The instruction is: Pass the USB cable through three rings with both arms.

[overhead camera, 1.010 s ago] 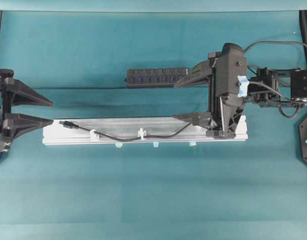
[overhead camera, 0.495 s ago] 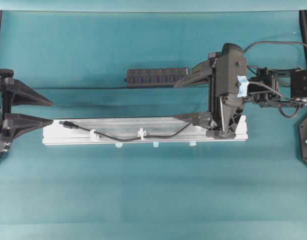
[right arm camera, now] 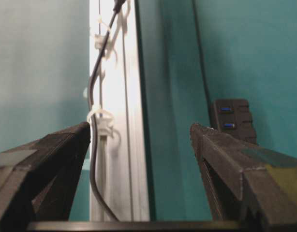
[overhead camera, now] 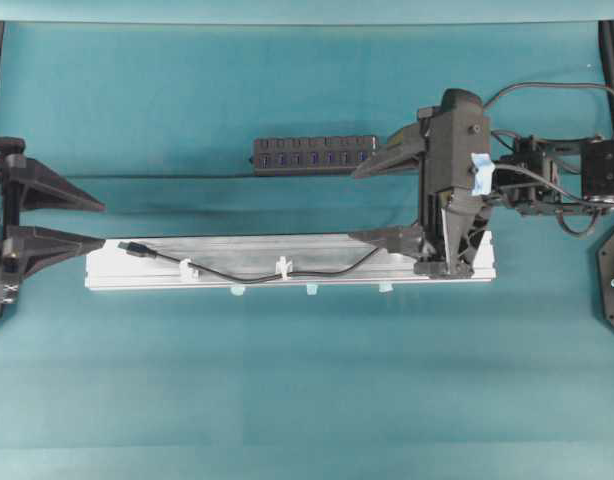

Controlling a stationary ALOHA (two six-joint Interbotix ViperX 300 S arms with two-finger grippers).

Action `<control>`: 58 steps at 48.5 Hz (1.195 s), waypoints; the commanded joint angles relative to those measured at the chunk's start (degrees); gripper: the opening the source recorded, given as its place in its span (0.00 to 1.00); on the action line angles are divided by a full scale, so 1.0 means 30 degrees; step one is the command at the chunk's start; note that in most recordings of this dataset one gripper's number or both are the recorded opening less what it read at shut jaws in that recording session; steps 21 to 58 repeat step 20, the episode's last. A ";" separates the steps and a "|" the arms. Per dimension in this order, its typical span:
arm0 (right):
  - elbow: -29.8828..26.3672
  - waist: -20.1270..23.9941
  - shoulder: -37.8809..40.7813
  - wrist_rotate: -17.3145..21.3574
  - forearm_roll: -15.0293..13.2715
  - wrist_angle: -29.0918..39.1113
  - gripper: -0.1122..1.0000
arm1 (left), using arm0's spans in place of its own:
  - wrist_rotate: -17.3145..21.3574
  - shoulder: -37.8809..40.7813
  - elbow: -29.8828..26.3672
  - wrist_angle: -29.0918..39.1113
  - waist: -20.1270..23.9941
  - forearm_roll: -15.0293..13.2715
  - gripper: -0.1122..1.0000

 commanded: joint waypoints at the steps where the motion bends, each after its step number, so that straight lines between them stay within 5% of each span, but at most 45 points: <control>1: -0.0205 0.0059 -0.0088 0.0146 0.0029 -0.0088 0.53 | 0.0000 0.0029 -0.0205 -0.0088 0.0000 0.0059 0.65; 58: 0.0088 0.0059 -0.0088 0.0146 0.0029 -0.0088 0.53 | 0.0000 -0.0088 0.0000 0.0527 0.0029 0.0059 0.65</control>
